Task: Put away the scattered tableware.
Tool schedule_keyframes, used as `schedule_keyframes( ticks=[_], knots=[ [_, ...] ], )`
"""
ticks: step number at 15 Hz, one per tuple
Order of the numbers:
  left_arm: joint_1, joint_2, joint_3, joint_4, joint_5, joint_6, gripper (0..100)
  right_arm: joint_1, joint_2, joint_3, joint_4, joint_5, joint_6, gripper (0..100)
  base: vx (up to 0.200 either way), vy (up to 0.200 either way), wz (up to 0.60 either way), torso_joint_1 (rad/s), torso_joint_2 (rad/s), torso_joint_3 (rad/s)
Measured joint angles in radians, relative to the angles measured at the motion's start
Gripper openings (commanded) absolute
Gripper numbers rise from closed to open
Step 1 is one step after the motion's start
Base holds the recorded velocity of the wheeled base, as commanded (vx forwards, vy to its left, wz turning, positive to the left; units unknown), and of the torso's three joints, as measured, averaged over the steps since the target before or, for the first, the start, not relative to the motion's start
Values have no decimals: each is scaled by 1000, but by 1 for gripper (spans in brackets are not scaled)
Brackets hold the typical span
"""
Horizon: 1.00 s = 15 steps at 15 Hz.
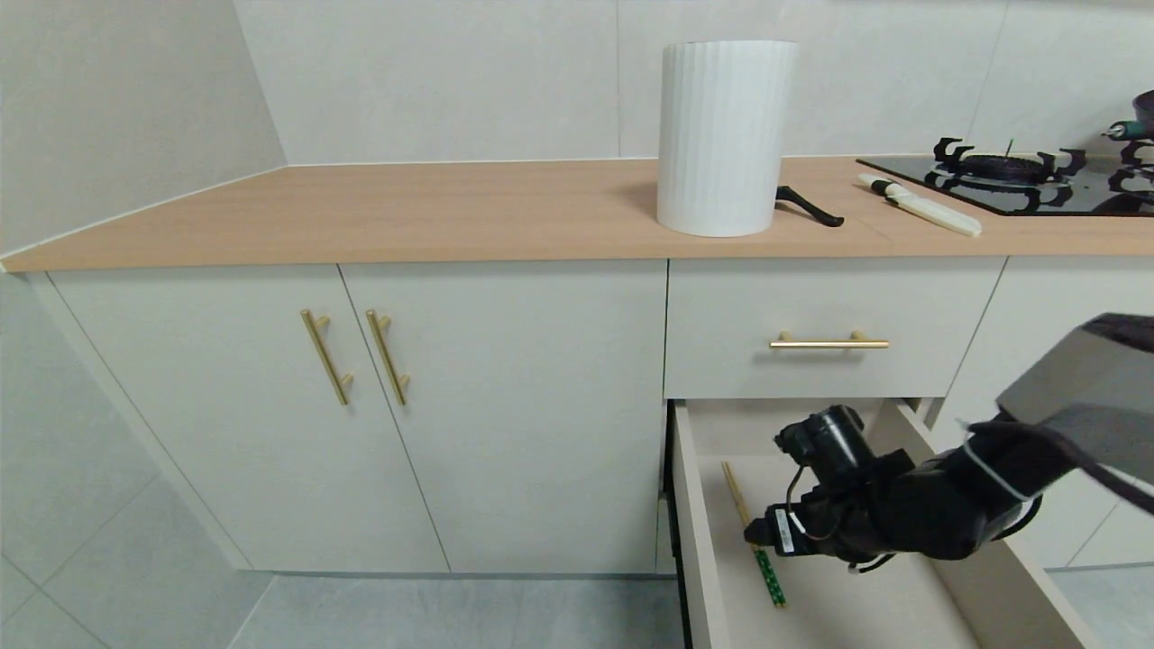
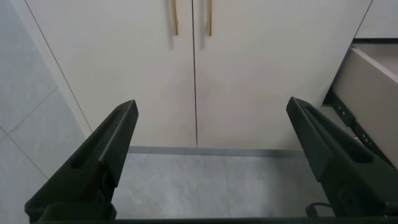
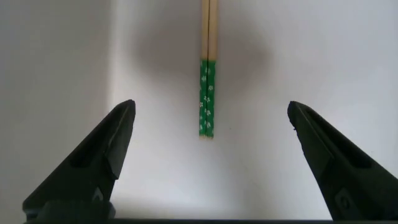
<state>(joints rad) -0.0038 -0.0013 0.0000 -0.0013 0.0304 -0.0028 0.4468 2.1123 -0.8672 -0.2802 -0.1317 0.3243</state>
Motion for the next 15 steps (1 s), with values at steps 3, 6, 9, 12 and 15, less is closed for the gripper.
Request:
schedule_keyframes(
  ticks=[3, 6, 9, 12, 15],
  knots=[
    [-1, 0, 0, 0, 0, 0, 100, -38, -223, 11, 72, 9, -13, 100, 0, 0, 0, 0, 0, 0],
    [0, 0, 0, 0, 0, 0, 100, -128, -421, 12, 97, 53, -73, 100, 0, 0, 0, 0, 0, 0],
    [0, 0, 0, 0, 0, 0, 100, -191, -536, 13, 76, 63, -120, 100, 0, 0, 0, 0, 0, 0],
    [0, 0, 0, 0, 0, 0, 100, -203, -592, 30, 73, 63, -160, 100, 0, 0, 0, 39, -138, -98],
    [-1, 0, 0, 0, 0, 0, 100, -199, -615, 46, 74, 63, -181, 100, 0, 0, 0, 80, -258, -268]
  ],
)
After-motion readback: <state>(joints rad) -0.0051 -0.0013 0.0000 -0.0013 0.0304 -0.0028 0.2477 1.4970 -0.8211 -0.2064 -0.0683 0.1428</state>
